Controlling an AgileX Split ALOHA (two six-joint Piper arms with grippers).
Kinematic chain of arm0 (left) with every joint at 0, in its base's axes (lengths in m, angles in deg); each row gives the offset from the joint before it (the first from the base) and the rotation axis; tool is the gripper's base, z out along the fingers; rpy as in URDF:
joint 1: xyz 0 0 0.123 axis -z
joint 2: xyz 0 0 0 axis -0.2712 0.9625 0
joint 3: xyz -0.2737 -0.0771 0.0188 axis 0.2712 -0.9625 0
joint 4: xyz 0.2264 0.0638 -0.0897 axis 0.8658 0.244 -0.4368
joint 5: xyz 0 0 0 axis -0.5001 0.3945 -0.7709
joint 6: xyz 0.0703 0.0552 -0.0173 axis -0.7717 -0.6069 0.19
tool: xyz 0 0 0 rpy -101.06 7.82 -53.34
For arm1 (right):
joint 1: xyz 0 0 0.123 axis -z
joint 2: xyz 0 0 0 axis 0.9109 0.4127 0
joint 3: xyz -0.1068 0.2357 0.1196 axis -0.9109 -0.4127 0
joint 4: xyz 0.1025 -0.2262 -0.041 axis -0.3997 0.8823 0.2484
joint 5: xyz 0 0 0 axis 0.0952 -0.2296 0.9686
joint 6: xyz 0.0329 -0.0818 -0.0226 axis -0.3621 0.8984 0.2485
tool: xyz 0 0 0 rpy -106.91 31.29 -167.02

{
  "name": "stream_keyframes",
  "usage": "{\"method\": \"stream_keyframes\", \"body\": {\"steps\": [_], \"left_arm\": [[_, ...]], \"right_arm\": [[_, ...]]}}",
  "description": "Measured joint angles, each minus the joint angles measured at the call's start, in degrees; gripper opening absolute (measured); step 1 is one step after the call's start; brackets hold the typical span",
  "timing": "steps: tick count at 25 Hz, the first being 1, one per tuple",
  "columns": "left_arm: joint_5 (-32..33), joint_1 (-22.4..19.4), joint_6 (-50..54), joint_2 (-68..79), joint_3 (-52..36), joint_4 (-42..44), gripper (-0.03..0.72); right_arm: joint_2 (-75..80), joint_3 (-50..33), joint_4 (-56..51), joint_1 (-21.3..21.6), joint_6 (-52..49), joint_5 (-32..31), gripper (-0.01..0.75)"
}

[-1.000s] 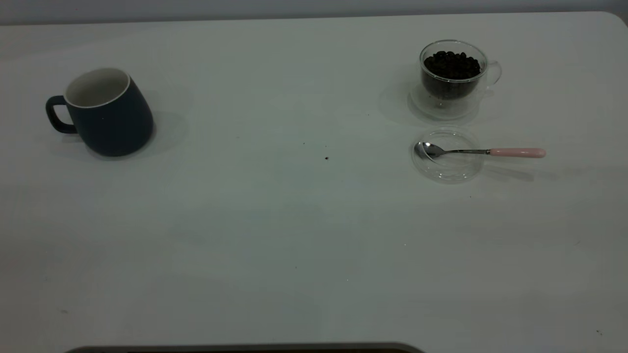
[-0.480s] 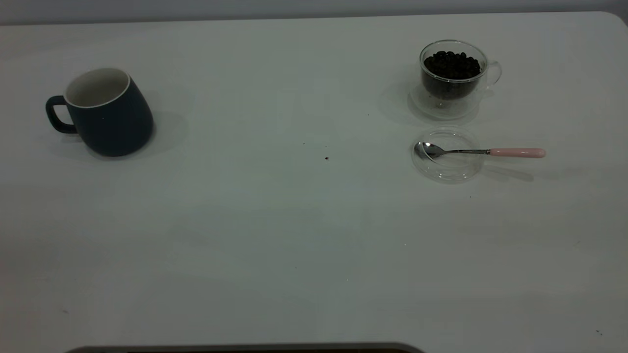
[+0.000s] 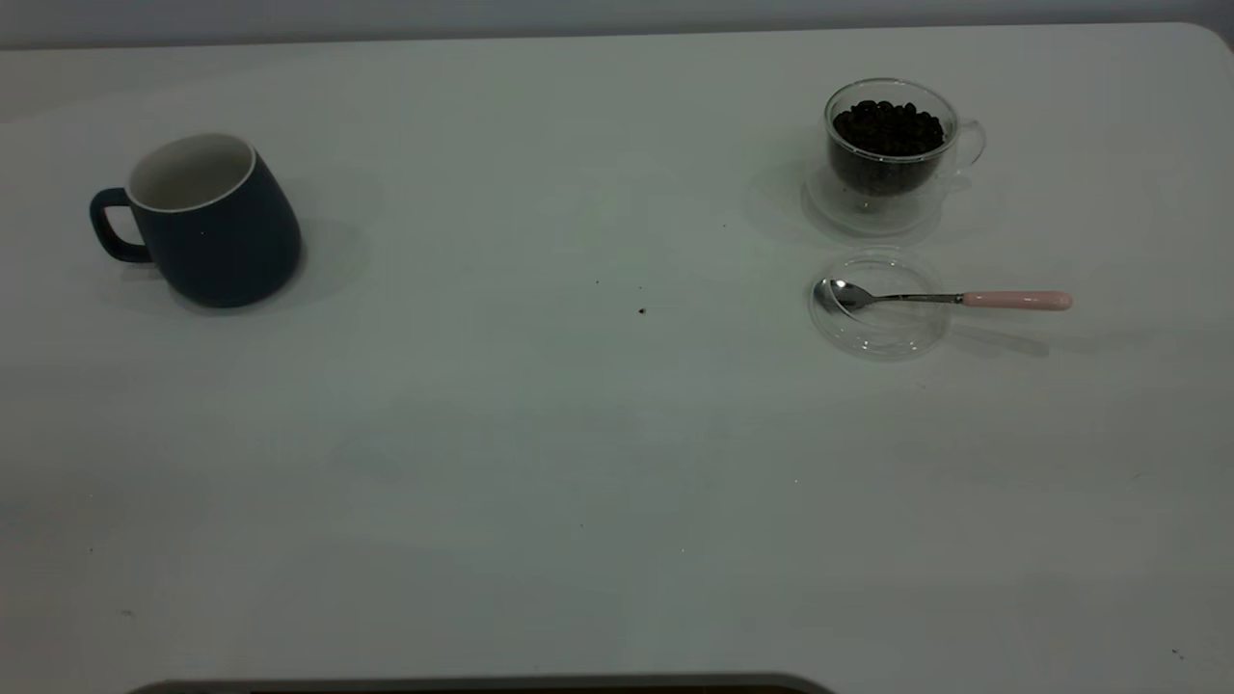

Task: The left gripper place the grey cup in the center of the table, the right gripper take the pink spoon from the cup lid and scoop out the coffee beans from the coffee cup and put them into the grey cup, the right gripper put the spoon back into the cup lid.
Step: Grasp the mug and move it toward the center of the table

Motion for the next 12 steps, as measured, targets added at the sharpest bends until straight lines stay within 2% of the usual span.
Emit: {"method": "stream_keyframes", "body": {"steps": [4,6,12], "left_arm": [[-0.12,0.00,2.99,3.90,1.00,0.00,0.370],[-2.54,0.00,3.94,8.56,1.05,0.00,0.370],[-21.69,0.00,5.88,30.04,1.54,0.00,0.370]], "right_arm": [[0.00,0.00,0.00,0.00,0.00,0.00,0.591],[0.00,0.00,0.00,0.00,0.00,0.00,0.591],[0.00,0.00,0.00,0.00,0.07,0.00,0.591]]}}
